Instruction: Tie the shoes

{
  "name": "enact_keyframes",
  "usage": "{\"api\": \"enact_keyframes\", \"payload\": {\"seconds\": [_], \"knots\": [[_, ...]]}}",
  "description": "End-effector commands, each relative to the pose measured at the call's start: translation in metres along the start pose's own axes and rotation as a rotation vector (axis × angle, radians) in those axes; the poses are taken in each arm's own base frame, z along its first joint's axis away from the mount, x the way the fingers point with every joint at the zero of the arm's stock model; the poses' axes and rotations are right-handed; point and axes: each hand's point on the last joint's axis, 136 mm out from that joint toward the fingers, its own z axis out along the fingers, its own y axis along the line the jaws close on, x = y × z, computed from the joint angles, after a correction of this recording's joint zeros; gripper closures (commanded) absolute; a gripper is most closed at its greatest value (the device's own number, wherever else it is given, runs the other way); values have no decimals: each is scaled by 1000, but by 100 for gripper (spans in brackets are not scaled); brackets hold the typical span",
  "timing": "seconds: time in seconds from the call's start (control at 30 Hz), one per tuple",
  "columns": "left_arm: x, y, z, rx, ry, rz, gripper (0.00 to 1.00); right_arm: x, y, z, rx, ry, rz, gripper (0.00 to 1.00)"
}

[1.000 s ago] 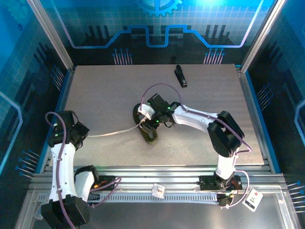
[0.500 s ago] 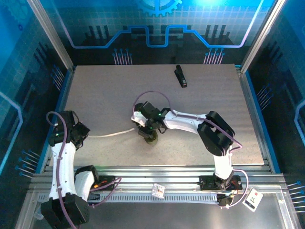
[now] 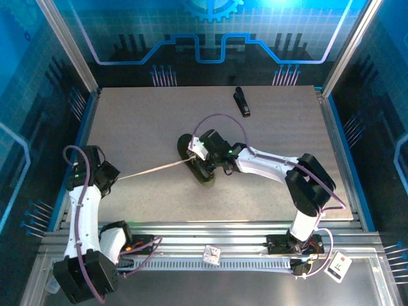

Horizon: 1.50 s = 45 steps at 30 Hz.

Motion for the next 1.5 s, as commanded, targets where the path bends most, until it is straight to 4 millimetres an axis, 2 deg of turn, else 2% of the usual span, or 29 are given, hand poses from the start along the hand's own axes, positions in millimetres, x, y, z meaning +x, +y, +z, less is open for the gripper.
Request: {"api": "enact_keyframes", "payload": {"seconds": [0.0,0.07,0.23,0.4,0.53,0.63,0.83,1.03,1.47], "knots": [[-14,-4,-4,6,-44,16,100,-6,6,-7,-77,-37,48,100],[-15,-3,-3,2,-45,17,100,-4,-4,-9,-76,-42,92,100],[-18,3,-5,-5,-49,7,100,5,-46,-14,-40,-41,192,100],[-18,-1,-6,86,-37,-1,100,36,-92,-7,-3,56,289,100],[-17,3,-4,101,-18,-20,100,58,-114,-2,26,131,301,100],[-11,8,3,86,41,-17,100,83,-134,3,96,243,299,100],[-12,17,9,43,74,-61,100,111,-151,9,154,374,281,100],[-19,28,6,52,60,-138,100,129,-163,14,166,432,331,100],[-22,40,9,22,61,-186,100,138,-168,23,131,453,390,100]]}}
